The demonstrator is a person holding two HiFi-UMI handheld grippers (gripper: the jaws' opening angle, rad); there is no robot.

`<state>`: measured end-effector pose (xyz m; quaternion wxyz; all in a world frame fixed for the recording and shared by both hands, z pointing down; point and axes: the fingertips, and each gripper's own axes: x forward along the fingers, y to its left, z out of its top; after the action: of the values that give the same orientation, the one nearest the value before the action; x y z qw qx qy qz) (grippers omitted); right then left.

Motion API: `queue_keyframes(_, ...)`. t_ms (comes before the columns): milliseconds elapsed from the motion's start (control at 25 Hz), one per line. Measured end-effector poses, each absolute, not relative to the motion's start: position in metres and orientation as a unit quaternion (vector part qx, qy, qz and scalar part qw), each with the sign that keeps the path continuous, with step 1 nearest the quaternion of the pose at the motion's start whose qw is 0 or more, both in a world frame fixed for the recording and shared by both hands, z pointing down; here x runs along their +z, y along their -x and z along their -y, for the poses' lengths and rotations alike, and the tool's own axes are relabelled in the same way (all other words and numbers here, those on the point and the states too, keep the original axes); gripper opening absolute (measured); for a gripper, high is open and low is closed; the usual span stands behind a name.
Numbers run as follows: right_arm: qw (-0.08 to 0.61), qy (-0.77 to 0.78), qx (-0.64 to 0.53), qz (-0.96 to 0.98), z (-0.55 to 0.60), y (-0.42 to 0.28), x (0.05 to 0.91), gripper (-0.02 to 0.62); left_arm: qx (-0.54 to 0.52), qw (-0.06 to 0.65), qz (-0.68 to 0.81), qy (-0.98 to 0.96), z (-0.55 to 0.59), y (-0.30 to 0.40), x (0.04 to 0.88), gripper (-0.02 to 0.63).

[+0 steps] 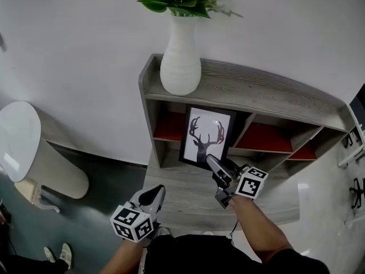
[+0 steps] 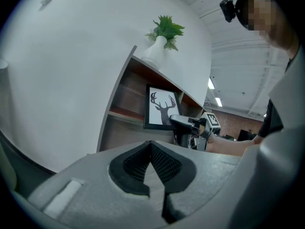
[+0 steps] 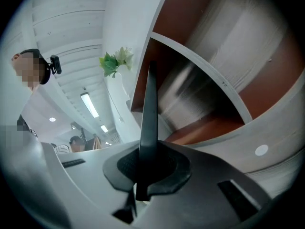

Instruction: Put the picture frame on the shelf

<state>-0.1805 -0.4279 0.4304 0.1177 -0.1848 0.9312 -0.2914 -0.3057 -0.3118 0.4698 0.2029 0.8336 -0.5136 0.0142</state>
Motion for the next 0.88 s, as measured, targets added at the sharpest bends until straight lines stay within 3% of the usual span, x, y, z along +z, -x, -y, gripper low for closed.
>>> queue_keyframes(880,0.074,0.211,-0.285,-0.932,0.502,0.245,0.416,0.024,-0.004,0.225,0.485,-0.845,0.316,0.343,0.478,0.009)
